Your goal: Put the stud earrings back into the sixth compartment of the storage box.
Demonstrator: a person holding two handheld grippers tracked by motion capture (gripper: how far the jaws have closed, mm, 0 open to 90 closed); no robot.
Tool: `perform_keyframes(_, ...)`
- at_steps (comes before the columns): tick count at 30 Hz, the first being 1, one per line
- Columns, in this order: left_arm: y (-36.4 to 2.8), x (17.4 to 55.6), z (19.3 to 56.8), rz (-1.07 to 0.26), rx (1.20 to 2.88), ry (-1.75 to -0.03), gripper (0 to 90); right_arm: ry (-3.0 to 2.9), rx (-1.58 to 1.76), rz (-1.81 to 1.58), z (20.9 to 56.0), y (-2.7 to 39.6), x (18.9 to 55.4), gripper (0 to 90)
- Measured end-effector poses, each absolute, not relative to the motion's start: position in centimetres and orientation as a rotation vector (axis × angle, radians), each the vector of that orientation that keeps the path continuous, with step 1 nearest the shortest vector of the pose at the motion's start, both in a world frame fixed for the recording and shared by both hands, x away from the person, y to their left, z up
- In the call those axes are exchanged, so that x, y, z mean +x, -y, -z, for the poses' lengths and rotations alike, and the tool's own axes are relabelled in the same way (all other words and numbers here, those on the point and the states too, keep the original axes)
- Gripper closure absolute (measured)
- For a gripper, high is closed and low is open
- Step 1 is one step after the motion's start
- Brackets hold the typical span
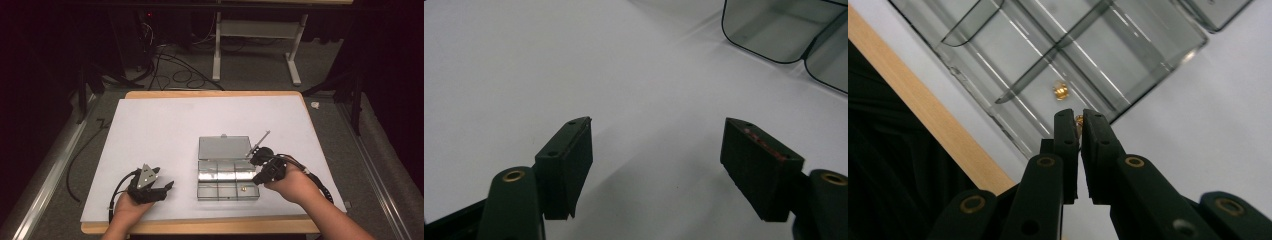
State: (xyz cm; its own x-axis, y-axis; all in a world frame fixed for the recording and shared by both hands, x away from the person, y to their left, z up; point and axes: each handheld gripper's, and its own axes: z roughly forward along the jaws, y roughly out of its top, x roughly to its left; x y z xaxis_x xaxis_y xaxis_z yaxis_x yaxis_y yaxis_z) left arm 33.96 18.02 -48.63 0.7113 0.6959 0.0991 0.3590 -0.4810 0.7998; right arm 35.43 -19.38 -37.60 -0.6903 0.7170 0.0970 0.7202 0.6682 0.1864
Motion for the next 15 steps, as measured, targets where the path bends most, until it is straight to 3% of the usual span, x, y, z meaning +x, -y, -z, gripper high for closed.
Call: perform_keyframes(15,-18.0,33.9,48.6,-0.531,2.103,-0.802,29.7,2.875,-1.147,0.322,38.3,18.0,35.3,86.4)
